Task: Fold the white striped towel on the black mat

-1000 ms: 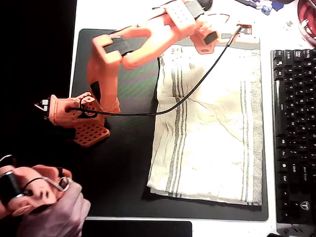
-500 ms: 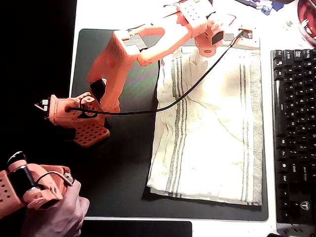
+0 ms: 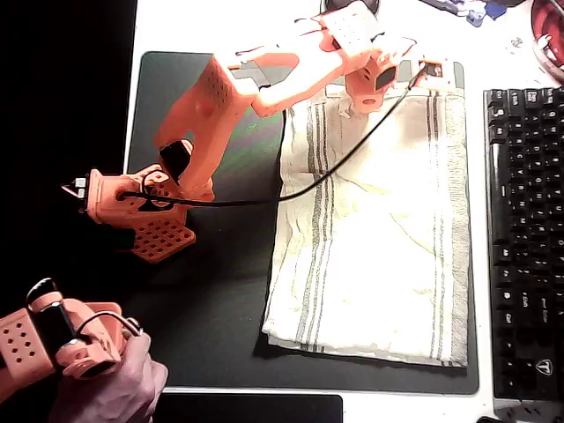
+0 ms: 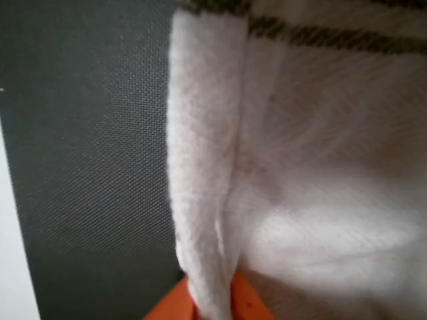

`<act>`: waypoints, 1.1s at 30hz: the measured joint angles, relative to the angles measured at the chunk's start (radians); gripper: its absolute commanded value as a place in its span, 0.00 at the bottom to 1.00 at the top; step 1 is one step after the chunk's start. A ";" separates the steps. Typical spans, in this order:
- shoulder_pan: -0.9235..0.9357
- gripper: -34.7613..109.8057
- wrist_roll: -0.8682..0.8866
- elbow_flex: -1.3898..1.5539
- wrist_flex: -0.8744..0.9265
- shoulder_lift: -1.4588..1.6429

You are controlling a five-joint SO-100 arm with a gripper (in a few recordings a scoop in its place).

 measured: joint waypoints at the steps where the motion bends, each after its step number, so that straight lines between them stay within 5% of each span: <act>1: 0.000 0.24 -0.003 0.002 0.000 0.005; 20: 0.083 0.24 -0.035 0.072 0.186 0.420; 33: 0.419 0.24 -0.132 0.129 0.365 0.644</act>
